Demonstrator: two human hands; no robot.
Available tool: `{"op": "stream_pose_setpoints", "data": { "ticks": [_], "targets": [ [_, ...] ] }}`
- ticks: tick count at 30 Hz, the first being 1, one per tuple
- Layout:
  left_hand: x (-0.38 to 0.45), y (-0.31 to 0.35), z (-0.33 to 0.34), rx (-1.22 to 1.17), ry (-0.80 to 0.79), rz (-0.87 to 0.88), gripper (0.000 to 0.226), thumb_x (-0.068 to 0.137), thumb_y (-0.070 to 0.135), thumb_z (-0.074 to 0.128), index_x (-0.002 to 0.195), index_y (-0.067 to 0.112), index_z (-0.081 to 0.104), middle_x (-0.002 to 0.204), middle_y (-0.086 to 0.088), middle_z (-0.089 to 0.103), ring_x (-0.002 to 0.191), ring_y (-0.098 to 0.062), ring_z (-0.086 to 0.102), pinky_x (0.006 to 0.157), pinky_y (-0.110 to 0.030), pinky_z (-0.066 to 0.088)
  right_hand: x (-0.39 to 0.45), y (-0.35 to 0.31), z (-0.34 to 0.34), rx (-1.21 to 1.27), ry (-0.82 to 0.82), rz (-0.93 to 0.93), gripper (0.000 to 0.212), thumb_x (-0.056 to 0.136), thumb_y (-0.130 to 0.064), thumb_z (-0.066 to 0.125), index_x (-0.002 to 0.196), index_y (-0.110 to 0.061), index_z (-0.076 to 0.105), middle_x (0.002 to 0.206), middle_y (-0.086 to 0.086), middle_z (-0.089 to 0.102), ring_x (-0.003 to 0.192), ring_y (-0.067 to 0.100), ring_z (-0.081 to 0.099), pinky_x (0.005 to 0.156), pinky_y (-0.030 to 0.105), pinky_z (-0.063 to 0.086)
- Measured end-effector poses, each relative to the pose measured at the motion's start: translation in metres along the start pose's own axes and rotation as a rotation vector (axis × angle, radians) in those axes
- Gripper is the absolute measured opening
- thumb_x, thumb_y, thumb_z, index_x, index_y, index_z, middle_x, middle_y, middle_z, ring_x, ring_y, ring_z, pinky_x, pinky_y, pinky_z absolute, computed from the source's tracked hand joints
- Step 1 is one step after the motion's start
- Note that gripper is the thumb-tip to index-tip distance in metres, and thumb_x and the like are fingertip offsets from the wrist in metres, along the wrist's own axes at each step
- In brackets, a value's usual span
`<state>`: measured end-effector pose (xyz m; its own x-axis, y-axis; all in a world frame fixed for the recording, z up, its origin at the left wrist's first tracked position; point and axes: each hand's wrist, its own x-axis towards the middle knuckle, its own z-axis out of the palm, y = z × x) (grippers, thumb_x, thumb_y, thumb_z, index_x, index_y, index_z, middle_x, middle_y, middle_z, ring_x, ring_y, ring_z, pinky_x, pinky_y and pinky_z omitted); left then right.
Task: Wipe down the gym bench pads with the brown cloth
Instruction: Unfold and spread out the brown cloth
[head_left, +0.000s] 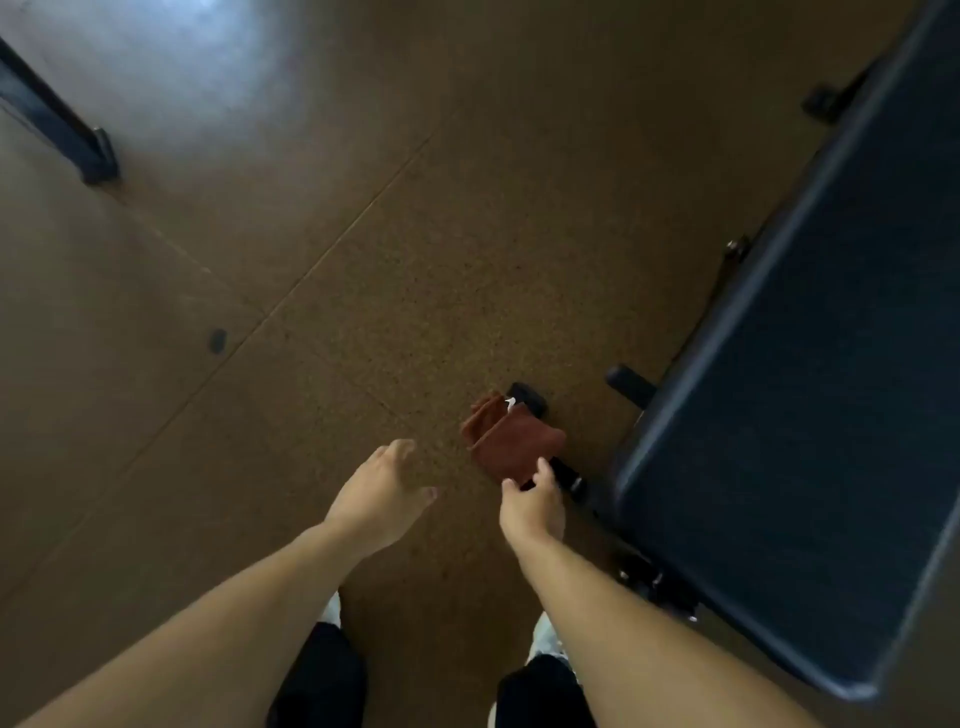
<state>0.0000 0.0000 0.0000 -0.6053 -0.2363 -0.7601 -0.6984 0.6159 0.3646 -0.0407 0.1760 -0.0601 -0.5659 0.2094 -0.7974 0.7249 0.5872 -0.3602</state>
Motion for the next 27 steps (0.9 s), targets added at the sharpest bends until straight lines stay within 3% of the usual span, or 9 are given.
{"op": "stream_pose_setpoints", "data": {
  "ticks": [7,11,14,16,18,20,22,24,27],
  "targets": [
    [0.073,-0.052,0.026,0.065,-0.093,0.083,0.07,0.096,0.036,0.069,0.156,0.03,0.034,0.158,0.004,0.041,0.13,-0.01,0.05,0.091,-0.019,0.042,0.107,0.01,0.05,0.323,0.277,0.288,0.075,0.096,-0.033,0.072,0.159,-0.018,0.035,0.156,0.013,0.047,0.139,0.036,0.05,0.112,0.051,0.046],
    [0.101,-0.079,0.025,0.065,-0.081,0.099,0.064,0.096,0.037,0.068,0.153,0.03,0.04,0.154,0.005,0.046,0.139,-0.012,0.046,0.105,-0.029,0.043,0.134,0.011,0.068,0.434,0.326,0.368,0.068,0.092,-0.029,0.077,0.15,-0.01,0.046,0.149,0.018,0.053,0.132,0.039,0.055,0.108,0.049,0.05],
    [0.11,-0.087,0.022,0.076,-0.084,0.111,0.06,0.097,0.038,0.067,0.151,0.03,0.043,0.152,0.006,0.048,0.137,-0.012,0.048,0.106,-0.032,0.044,0.12,0.01,0.069,0.339,0.319,0.185,0.039,0.103,-0.014,0.06,0.14,-0.005,0.053,0.146,0.01,0.053,0.123,0.038,0.059,0.093,0.03,0.058],
    [0.106,-0.082,0.016,0.038,-0.072,0.113,0.058,0.097,0.039,0.066,0.15,0.027,0.045,0.151,0.004,0.05,0.137,-0.013,0.048,0.107,-0.032,0.043,0.096,0.009,0.067,0.103,0.41,0.006,0.034,0.101,-0.024,0.063,0.134,-0.019,0.058,0.138,0.003,0.058,0.121,0.027,0.06,0.096,0.039,0.057],
    [0.095,-0.067,0.008,-0.016,-0.079,0.12,0.058,0.098,0.043,0.065,0.15,0.026,0.046,0.151,0.003,0.05,0.14,-0.014,0.046,0.11,-0.033,0.039,0.061,0.008,0.061,0.001,0.339,-0.193,0.021,0.099,-0.027,0.064,0.118,-0.034,0.057,0.12,-0.008,0.061,0.113,0.016,0.061,0.093,0.04,0.056],
    [0.08,-0.048,-0.004,-0.117,-0.087,0.119,0.06,0.097,0.051,0.062,0.15,0.025,0.047,0.152,0.004,0.05,0.141,-0.014,0.045,0.112,-0.034,0.037,0.019,0.0,0.051,0.095,0.186,-0.332,0.024,0.1,-0.019,0.061,0.101,-0.04,0.051,0.102,-0.013,0.064,0.095,0.01,0.065,0.082,0.031,0.055],
    [0.057,-0.024,-0.023,-0.272,-0.085,0.088,0.065,0.095,0.06,0.056,0.15,0.027,0.047,0.153,0.004,0.051,0.138,-0.014,0.047,0.11,-0.035,0.039,-0.025,-0.015,0.032,0.239,0.117,-0.407,0.024,0.101,-0.012,0.059,0.101,-0.035,0.054,0.087,-0.008,0.065,0.078,0.009,0.064,0.074,0.023,0.052],
    [0.025,0.003,-0.05,-0.434,-0.097,0.044,0.069,0.094,0.067,0.048,0.151,0.03,0.046,0.153,0.004,0.05,0.134,-0.014,0.047,0.105,-0.036,0.038,-0.07,-0.037,0.005,0.344,0.079,-0.489,0.02,0.101,-0.006,0.058,0.103,-0.027,0.057,0.082,-0.002,0.065,0.077,0.013,0.063,0.072,0.02,0.051],
    [-0.017,0.035,-0.088,-0.615,-0.207,-0.037,0.078,0.082,0.08,0.043,0.145,0.036,0.054,0.144,0.011,0.058,0.131,-0.009,0.048,0.114,-0.042,0.027,-0.12,-0.066,-0.032,0.512,-0.014,-0.524,0.012,0.1,-0.006,0.055,0.1,-0.018,0.057,0.084,-0.006,0.065,0.079,0.015,0.061,0.076,0.026,0.054]
  ]
}}
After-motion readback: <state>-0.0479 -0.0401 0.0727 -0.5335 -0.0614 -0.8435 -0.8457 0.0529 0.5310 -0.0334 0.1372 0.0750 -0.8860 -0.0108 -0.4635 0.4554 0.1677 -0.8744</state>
